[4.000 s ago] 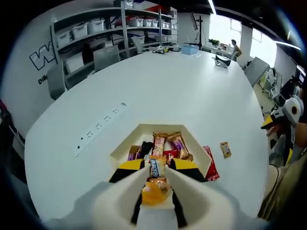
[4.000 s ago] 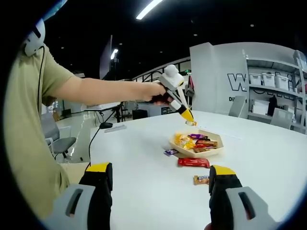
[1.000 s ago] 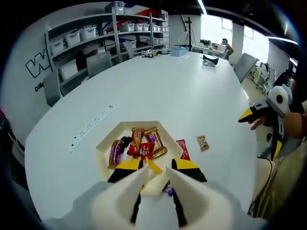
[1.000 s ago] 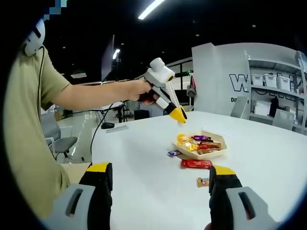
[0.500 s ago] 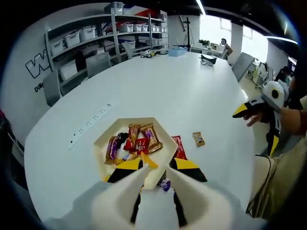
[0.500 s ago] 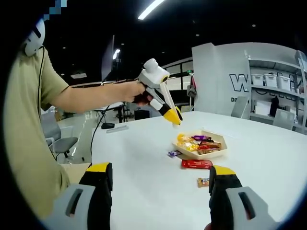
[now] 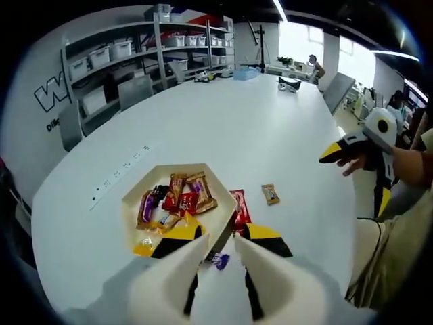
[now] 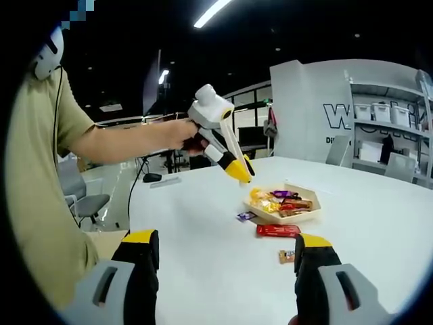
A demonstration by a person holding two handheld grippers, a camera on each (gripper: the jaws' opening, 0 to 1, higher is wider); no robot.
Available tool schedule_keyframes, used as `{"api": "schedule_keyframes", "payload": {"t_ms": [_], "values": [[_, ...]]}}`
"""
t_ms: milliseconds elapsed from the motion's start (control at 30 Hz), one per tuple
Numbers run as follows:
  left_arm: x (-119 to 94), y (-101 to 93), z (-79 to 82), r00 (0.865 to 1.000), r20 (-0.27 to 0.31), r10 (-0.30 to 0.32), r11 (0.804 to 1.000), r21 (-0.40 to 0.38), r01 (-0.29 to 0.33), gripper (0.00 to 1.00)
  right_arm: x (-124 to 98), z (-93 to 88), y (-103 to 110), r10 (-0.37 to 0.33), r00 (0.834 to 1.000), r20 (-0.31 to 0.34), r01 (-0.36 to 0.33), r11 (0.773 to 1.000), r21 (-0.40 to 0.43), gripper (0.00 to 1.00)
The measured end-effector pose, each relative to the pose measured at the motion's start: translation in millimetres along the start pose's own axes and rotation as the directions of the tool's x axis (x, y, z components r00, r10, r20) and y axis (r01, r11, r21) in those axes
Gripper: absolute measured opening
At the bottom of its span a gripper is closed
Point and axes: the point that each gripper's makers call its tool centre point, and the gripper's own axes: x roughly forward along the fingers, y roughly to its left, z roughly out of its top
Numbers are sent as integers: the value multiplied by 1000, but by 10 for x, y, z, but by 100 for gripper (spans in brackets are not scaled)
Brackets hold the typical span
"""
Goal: Place the target food into the container with the food tongs after gripping and lifting it, then release it inside without dropping or visibly crushing the food.
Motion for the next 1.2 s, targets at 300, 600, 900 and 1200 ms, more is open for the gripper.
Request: {"api": "schedule_keyframes", "payload": {"t_ms": [300,600,900,1200], "values": [[110,-181,-32,1000,11,-22,1000,-12,22,23,-10,-14,-6,-4,1000,-1,4,1000,3,82],[215,-284,-75,1000,18,-26,999,-28,26,24,-10,-28,-9,-4,1000,-3,4,1000,5,82],[375,-334,-141,1000,7,11,1000,-17,-11,24,-8,-36,-2,-3,1000,-6,3,1000,5,82],[520,-410,-117,1000,22,10,999,-50,-9,24,-1,-41,10,-1,1000,-10,1,1000,6,82]]}}
